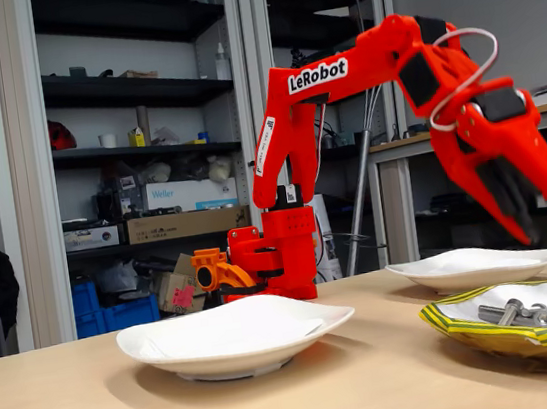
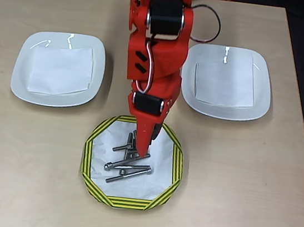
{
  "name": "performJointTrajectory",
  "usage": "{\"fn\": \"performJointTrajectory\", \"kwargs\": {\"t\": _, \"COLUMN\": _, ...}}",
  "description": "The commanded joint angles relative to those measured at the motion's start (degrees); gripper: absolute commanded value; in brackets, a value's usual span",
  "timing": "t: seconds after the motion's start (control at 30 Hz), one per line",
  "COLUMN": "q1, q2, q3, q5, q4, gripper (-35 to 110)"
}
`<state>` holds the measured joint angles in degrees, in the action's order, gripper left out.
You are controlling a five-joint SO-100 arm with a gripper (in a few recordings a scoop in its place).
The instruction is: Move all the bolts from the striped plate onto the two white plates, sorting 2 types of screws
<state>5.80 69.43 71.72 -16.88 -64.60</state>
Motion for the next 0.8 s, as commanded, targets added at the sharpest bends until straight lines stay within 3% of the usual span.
{"fn": "performJointTrajectory", "kwargs": {"t": 0.0, "q1": -0.8, "q2": -1.1, "q3": -0.2, "q5": 2.5, "q4": 2.0, "gripper": 19}}
{"fn": "performJointTrajectory", "kwargs": {"t": 0.43, "q1": -1.3, "q2": -15.3, "q3": -18.9, "q5": 4.0, "q4": -1.0, "gripper": 16}}
{"fn": "performJointTrajectory", "kwargs": {"t": 0.77, "q1": -1.5, "q2": -18.0, "q3": -21.4, "q5": 3.6, "q4": -1.0, "gripper": 14}}
